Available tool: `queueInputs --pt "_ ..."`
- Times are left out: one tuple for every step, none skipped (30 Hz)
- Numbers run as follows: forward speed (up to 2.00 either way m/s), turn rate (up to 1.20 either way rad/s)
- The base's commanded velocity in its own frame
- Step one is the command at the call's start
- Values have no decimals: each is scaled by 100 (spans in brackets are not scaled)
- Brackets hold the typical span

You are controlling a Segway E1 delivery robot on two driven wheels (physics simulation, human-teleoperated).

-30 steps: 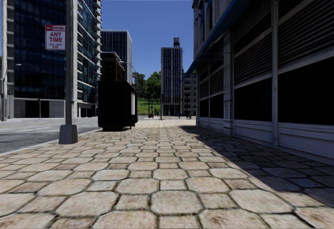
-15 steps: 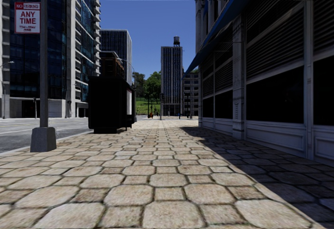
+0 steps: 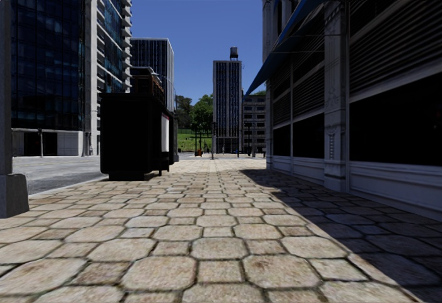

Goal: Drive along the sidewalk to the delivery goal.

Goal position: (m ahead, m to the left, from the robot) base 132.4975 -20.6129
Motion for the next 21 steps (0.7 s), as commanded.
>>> queueInputs --pt "200 0" --pt "200 0" --pt "200 0" --pt "200 0" --pt "200 0" --pt "200 0" --pt "200 0" --pt "200 0" --pt "200 0" --pt "200 0" --pt "200 0" --pt "200 0" --pt "200 0" --pt "200 0" --pt "200 0" --pt "200 0" --pt "200 0" --pt "200 0" --pt "200 0" --pt "200 0" --pt "200 0"
